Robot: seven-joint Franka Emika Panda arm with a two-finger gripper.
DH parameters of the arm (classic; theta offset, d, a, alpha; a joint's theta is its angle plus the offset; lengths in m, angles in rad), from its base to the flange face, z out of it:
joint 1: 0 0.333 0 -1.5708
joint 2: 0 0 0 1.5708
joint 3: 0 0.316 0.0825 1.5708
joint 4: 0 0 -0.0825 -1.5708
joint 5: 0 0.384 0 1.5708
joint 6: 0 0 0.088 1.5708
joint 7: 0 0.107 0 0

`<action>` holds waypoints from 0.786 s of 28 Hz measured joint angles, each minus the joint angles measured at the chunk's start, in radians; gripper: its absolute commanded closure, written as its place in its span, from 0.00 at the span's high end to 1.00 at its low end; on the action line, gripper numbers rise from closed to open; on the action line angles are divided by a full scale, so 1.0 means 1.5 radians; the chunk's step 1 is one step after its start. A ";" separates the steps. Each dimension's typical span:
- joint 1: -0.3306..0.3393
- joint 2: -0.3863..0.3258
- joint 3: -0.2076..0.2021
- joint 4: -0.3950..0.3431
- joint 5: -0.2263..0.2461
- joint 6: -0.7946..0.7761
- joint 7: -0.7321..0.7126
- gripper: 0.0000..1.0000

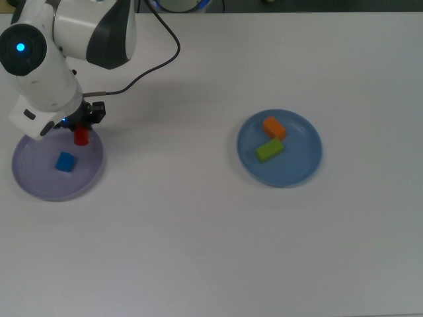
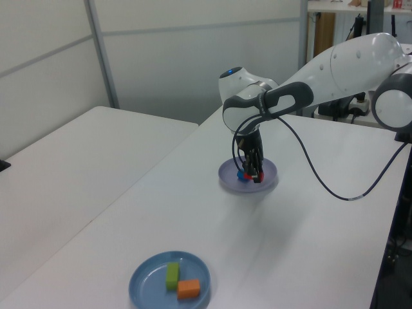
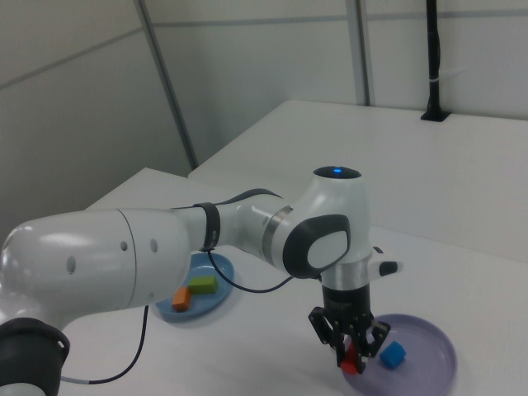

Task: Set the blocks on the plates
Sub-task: 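Carry the red cylinder onto the lavender plate beside the cube and release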

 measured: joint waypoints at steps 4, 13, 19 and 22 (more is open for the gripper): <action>-0.002 0.015 0.000 0.006 0.010 0.031 0.003 0.07; -0.002 0.024 0.000 0.016 0.017 0.061 0.011 0.74; -0.002 0.024 0.000 0.018 0.017 0.061 0.012 1.00; -0.002 0.024 0.000 0.019 0.017 0.061 0.012 1.00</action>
